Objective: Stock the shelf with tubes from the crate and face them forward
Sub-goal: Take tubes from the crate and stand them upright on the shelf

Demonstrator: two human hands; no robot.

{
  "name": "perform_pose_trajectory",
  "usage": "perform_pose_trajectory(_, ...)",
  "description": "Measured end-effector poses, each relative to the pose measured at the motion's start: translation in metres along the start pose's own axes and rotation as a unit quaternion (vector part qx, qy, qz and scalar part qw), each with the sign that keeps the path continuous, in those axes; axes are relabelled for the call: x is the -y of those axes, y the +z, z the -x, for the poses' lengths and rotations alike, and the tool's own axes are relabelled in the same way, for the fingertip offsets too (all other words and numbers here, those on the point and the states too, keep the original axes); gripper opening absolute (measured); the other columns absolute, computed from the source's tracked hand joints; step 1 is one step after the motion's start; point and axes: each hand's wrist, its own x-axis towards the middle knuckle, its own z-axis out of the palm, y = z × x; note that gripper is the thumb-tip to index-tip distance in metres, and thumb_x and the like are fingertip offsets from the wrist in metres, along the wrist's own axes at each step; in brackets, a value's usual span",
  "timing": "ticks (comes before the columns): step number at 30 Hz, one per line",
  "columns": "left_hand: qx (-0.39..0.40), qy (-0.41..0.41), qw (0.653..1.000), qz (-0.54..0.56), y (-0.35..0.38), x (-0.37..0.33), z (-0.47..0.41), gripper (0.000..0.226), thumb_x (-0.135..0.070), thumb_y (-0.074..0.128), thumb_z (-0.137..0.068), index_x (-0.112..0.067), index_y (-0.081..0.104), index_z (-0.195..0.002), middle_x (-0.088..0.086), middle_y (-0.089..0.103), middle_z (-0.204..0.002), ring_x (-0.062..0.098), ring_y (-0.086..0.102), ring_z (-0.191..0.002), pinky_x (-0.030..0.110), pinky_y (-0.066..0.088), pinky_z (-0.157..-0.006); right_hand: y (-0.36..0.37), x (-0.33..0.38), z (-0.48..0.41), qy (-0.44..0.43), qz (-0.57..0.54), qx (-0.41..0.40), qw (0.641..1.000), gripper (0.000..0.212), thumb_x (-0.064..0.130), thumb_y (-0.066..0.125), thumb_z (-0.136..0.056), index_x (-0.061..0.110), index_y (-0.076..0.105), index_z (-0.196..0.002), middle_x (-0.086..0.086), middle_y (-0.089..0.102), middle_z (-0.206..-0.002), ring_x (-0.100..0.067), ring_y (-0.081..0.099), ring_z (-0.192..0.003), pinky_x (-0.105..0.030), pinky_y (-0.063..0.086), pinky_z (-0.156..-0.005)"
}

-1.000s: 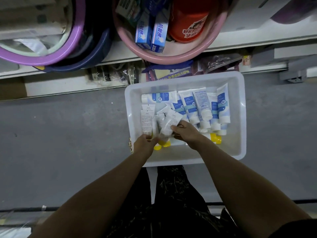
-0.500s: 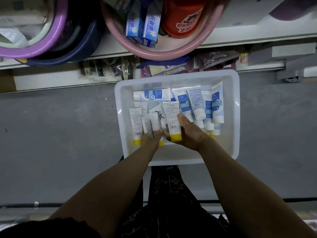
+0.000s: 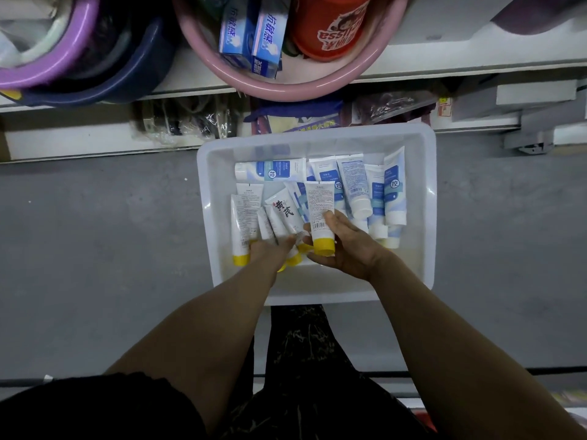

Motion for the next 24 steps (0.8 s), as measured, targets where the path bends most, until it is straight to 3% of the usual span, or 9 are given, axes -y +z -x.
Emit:
perform_pose_trajectory(2,-0.002,0.001,0.999,-0.042,-0.003,0.004,0.000,0.064,-0.040,0.067,-0.088,-0.014,0.040,-0.140,0.010,0.045,-0.140,0.031,0.049,-0.122,0.036,0.044,-0.098,0.000,0.001,0.003,-0.007,0.005,-0.008,1.000,0.026,0.034,0.051,-0.100,0.026,0.056,-0.125,-0.009,0.069,-0.115,-0.027,0.069,-0.098,-0.036,0.060,-0.066)
perform_pose_trajectory(5,-0.003,-0.003,0.999,-0.036,-0.003,0.006,0.005,0.074,-0.035,0.084,-0.068,-0.009,0.050,-0.128,0.005,0.061,-0.120,0.025,0.060,-0.103,0.034,0.051,-0.086,0.002,0.004,0.008,-0.018,0.038,-0.024,0.999,0.033,0.036,0.051,-0.100,0.026,0.052,-0.132,-0.008,0.070,-0.117,-0.025,0.070,-0.097,-0.030,0.059,-0.059)
perform_pose_trajectory(7,0.007,0.001,1.000,-0.006,-0.006,0.003,0.011,0.072,-0.032,0.086,-0.067,-0.011,0.054,-0.129,0.006,0.064,-0.119,0.028,0.062,-0.103,0.037,0.052,-0.089,0.006,0.007,0.014,-0.031,0.051,-0.031,0.998,0.034,0.035,0.052,-0.100,0.025,0.053,-0.132,-0.010,0.069,-0.121,-0.025,0.070,-0.095,-0.029,0.059,-0.057)
perform_pose_trajectory(10,0.042,-0.005,0.998,0.044,-0.011,0.000,0.020,0.064,-0.031,0.083,-0.074,-0.013,0.057,-0.130,0.006,0.063,-0.122,0.027,0.061,-0.102,0.041,0.052,-0.094,0.015,0.007,0.022,-0.052,0.060,-0.047,0.996,0.035,0.037,0.054,-0.098,0.023,0.055,-0.130,-0.007,0.070,-0.120,-0.025,0.070,-0.099,-0.036,0.061,-0.075)
perform_pose_trajectory(12,0.066,0.000,0.995,0.077,-0.019,-0.001,0.025,0.062,-0.032,0.084,-0.073,-0.011,0.060,-0.127,0.006,0.065,-0.118,0.027,0.063,-0.104,0.043,0.053,-0.094,0.026,0.003,0.029,-0.068,0.057,-0.059,0.994,0.031,0.036,0.054,-0.098,0.021,0.058,-0.125,-0.006,0.070,-0.120,-0.026,0.069,-0.105,-0.045,0.054,-0.093)
perform_pose_trajectory(13,0.083,0.001,0.992,0.099,-0.024,-0.003,0.030,0.059,-0.031,0.085,-0.073,-0.010,0.063,-0.123,0.006,0.068,-0.113,0.027,0.065,-0.102,0.045,0.055,-0.092,0.032,0.000,0.033,-0.077,0.055,-0.063,0.993,0.028,0.035,0.054,-0.098,0.020,0.060,-0.121,-0.007,0.070,-0.121,-0.026,0.068,-0.106,-0.046,0.053,-0.094)
perform_pose_trajectory(18,0.178,0.026,0.963,0.201,-0.068,-0.017,0.059,0.029,-0.020,0.077,-0.082,-0.012,0.066,-0.108,0.006,0.071,-0.102,0.019,0.068,-0.082,0.032,0.058,-0.069,0.075,-0.018,0.063,-0.135,0.028,-0.055,0.989,0.029,0.026,0.057,-0.097,0.015,0.060,-0.123,-0.009,0.069,-0.118,-0.023,0.070,-0.101,-0.036,0.061,-0.077)
perform_pose_trajectory(24,0.264,0.115,0.931,0.224,-0.182,-0.029,0.102,0.017,-0.026,0.072,-0.087,-0.024,0.062,-0.100,-0.001,0.068,-0.107,0.018,0.063,-0.096,0.033,0.057,-0.068,0.160,-0.051,0.102,-0.216,0.041,-0.027,0.975,0.039,0.019,0.062,-0.095,0.015,0.056,-0.133,-0.010,0.066,-0.120,-0.030,0.065,-0.113,-0.036,0.058,-0.081)
